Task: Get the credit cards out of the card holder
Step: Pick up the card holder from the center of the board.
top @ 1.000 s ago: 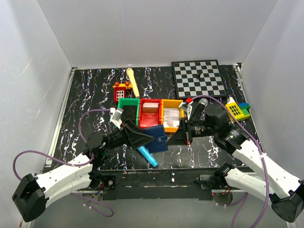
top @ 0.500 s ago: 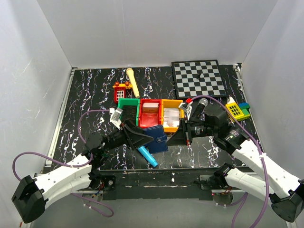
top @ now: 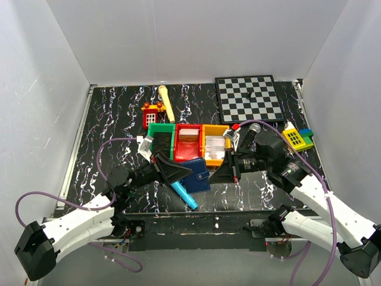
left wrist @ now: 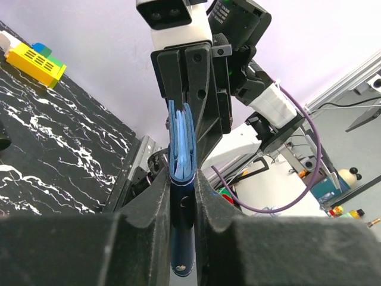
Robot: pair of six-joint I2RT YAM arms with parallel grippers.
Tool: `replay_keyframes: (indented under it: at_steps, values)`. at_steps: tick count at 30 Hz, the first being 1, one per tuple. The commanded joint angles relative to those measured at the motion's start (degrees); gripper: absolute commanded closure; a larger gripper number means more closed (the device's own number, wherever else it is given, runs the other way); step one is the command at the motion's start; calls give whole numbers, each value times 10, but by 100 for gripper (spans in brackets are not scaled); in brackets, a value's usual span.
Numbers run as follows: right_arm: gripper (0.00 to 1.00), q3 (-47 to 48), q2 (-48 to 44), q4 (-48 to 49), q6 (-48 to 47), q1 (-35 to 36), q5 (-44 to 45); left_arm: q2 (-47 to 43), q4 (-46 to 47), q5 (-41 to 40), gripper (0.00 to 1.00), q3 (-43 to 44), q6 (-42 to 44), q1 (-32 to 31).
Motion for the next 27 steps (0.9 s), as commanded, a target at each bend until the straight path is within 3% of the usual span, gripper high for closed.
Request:
replay_keyframes:
  at_steps: [1,6,11,14,20,23,27]
  values:
    - [98,24,6,-31,-44,1,18,-20,-58,-12,100,21,15,0]
    - [43,113,4,-196,-141,1,95,-10,-248,-45,100,105,69,0]
    - [21,181,7,-298,-178,4,175,23,-424,-135,100,189,97,0]
    - [16,221,23,-344,-181,27,274,53,-526,-209,100,236,95,-8]
    - [15,292,76,-402,-147,148,598,118,-649,-371,100,327,63,-74]
    - [15,338,133,-475,-76,198,787,154,-696,-403,100,377,37,-93]
    - [15,359,172,-462,-57,280,907,191,-736,-425,100,438,8,-110]
